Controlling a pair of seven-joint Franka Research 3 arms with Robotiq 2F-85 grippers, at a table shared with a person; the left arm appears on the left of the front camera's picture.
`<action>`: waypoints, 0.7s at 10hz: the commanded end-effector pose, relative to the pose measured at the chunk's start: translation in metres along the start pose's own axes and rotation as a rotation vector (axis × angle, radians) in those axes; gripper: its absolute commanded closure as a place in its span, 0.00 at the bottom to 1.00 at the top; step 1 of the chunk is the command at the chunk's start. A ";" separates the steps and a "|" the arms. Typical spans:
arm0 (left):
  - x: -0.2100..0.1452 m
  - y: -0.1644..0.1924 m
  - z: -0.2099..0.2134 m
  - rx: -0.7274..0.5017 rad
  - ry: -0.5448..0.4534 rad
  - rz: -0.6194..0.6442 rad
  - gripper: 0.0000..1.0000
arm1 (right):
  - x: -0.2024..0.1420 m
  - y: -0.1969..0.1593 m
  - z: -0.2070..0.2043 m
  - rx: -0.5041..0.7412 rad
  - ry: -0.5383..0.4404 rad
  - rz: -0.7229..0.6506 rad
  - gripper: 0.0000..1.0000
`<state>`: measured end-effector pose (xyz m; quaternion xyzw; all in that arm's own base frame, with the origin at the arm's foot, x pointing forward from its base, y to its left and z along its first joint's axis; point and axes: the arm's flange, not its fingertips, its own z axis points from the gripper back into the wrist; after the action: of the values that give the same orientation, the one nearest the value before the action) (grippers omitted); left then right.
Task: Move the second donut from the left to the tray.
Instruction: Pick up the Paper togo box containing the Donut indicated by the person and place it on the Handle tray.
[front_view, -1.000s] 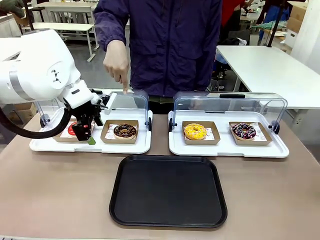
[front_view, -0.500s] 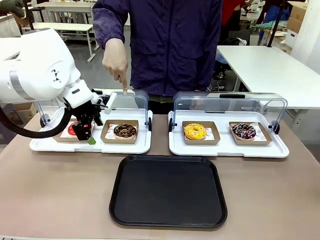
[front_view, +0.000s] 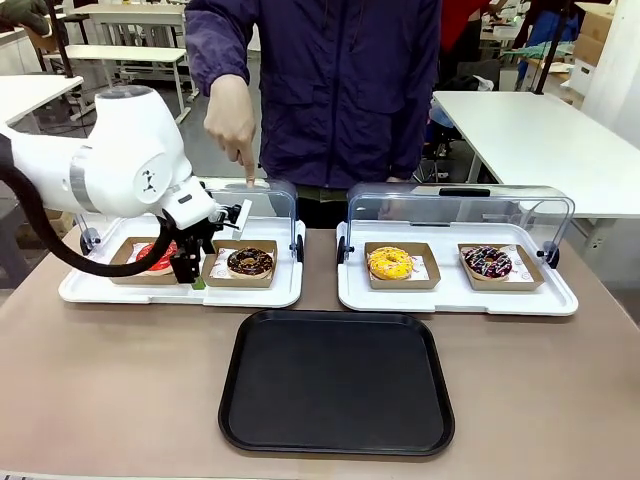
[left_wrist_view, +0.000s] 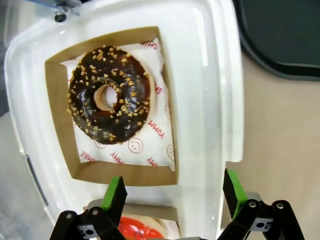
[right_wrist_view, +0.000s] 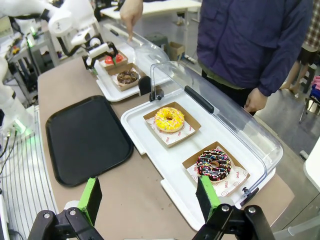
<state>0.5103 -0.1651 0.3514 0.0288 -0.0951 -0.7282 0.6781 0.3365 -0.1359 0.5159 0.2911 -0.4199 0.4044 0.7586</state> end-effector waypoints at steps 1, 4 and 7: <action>0.005 0.008 -0.007 0.042 0.064 0.015 0.00 | 0.002 -0.003 0.000 0.000 -0.029 0.026 0.00; 0.005 0.011 -0.020 0.037 0.044 0.019 0.00 | 0.002 -0.003 0.000 0.000 -0.029 0.026 0.00; 0.006 0.015 -0.031 0.020 0.043 0.017 0.00 | 0.002 -0.003 0.000 0.000 -0.029 0.026 0.00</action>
<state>0.5229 -0.1737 0.3263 0.0439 -0.0867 -0.7256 0.6812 0.3366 -0.1359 0.5158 0.2912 -0.4198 0.4045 0.7585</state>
